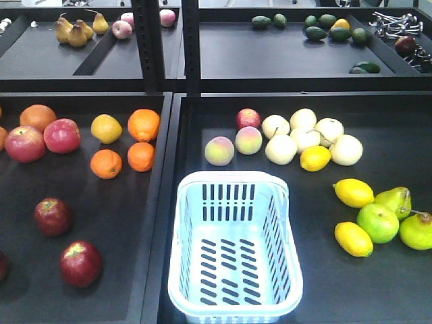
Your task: Pick three apples into basket with both arms
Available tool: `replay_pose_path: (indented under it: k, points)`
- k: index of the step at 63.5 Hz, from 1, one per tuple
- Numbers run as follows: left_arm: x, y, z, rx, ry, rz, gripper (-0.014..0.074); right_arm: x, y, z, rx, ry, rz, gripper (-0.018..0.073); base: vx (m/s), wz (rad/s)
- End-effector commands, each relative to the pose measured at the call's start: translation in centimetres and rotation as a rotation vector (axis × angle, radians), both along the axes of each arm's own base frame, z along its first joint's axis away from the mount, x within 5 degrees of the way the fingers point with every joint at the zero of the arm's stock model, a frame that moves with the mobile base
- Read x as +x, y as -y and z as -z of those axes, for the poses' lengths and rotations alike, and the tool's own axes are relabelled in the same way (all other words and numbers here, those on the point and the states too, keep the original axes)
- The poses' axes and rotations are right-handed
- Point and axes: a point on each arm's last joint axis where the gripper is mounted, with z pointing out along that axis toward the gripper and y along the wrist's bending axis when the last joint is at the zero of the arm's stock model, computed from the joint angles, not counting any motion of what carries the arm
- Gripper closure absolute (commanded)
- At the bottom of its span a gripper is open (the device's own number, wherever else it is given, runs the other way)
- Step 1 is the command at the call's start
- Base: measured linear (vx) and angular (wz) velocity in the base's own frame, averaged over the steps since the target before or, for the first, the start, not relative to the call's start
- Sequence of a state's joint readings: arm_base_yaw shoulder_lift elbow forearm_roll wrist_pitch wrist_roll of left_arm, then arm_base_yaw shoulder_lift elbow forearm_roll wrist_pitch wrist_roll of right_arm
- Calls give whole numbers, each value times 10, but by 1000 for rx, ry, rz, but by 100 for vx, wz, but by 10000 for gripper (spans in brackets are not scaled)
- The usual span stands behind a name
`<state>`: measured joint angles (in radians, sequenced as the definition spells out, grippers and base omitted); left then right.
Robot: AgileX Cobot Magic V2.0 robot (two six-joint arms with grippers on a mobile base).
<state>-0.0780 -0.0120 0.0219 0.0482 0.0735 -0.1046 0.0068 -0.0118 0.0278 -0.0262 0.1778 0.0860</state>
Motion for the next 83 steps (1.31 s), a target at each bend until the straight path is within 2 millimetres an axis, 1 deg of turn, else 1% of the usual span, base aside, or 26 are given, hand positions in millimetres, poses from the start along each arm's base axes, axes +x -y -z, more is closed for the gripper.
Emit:
replay_pose_path:
  k: [1, 83]
  points:
    - [-1, 0, -5, -23, 79, 3, 603, 0, 0, -3, -12, 74, 2, 568, 5, -11]
    - [-1, 0, -5, -23, 79, 3, 603, 0, 0, -3, -12, 74, 2, 568, 2, 0]
